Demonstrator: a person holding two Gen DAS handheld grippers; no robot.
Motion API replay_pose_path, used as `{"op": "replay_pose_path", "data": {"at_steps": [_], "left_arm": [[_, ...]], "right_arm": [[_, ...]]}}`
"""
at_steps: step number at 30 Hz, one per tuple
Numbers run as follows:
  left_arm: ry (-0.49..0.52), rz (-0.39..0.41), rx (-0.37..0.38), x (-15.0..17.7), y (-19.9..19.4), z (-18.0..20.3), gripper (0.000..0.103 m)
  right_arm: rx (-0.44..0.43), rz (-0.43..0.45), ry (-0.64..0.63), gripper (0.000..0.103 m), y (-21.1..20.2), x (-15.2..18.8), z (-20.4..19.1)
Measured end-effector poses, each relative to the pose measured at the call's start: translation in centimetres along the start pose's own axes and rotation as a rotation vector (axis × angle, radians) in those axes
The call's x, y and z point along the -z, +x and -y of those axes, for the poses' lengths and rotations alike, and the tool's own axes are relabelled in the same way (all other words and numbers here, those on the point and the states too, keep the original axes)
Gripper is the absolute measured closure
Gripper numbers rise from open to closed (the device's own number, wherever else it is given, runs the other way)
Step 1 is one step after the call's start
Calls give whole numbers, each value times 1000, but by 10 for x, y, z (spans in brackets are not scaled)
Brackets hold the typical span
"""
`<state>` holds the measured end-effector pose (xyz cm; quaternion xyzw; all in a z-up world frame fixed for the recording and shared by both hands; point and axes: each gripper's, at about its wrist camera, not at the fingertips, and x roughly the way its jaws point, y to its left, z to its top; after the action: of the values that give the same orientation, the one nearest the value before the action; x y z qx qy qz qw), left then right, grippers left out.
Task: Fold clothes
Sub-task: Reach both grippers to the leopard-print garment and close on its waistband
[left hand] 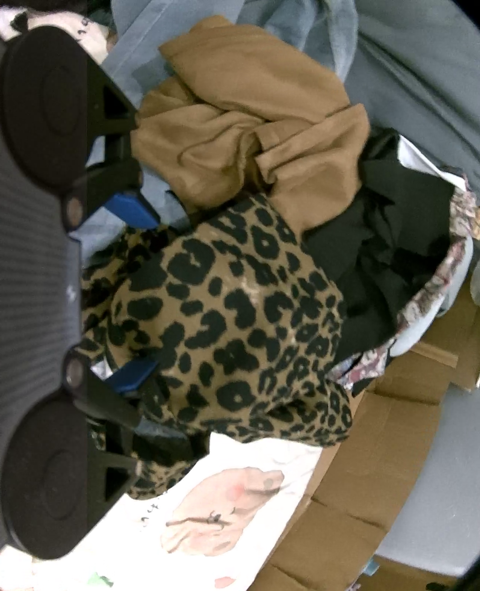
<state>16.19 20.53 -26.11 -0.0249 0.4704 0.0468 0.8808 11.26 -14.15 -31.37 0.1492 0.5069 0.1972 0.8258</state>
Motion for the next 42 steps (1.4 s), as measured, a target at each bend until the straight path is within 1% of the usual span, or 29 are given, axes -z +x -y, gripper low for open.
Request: {"op": "replay_pose_path", "data": {"at_steps": [2,6,8,10,13,14,15,16,17,18,20,23,24,25,26,27,28,29,31,34,38,42], "left_arm": [[-4,0,1,3,5,-3,29],[-16,15,-4,1,8,-6,33],[-40,32,8,-3,8,-7,37],[-53,38,25,-6,11,-7,37],[-71,21,40,-11,18,-8,37],[-79,17,43,-12,20,-9,41],[-85,16,47,-12,21,-9,48],[-87,15,47,-12,22,-9,67],[-79,16,38,-11,21,-8,75],[-71,16,30,-11,20,-7,78],[-64,20,27,-7,18,-7,87],[-79,11,31,-3,14,-9,92],[-83,7,33,-2,14,-11,92],[-87,3,32,-1,12,-12,94],[-90,-1,31,0,11,-14,95],[-92,-4,33,0,9,-16,95],[-92,-6,34,1,7,-17,96],[-89,-8,33,1,5,-18,96],[-88,-12,33,3,1,-19,96],[-88,-22,48,7,-3,-18,96],[-94,-62,103,15,-9,-12,96],[-70,-121,201,27,-17,2,93]], "right_arm": [[-21,-12,-2,18,15,-4,-4],[-53,-26,-22,19,46,-14,-13],[-68,-28,-19,21,59,-19,-16],[-88,-28,1,22,72,-24,-18],[-114,-35,15,24,89,-33,-23],[-122,-35,15,24,94,-35,-25],[-127,-36,15,24,99,-37,-27],[-127,-40,15,24,104,-39,-29],[-126,-44,14,24,109,-41,-31],[-127,-50,11,24,116,-42,-33],[-130,-61,10,24,127,-45,-38],[-144,-84,13,28,146,-45,-43],[-152,-93,14,32,152,-45,-45],[-161,-101,7,39,156,-44,-47],[-169,-108,0,44,161,-43,-50],[-177,-115,-7,60,165,-43,-52],[-175,-125,-11,84,168,-42,-54],[-172,-133,-14,93,169,-42,-55],[-168,-128,-17,100,166,-42,-55],[-147,-96,-53,101,148,-45,-60],[-106,-70,-70,102,118,-55,-56],[-49,-77,-123,102,82,-60,-46]]}}
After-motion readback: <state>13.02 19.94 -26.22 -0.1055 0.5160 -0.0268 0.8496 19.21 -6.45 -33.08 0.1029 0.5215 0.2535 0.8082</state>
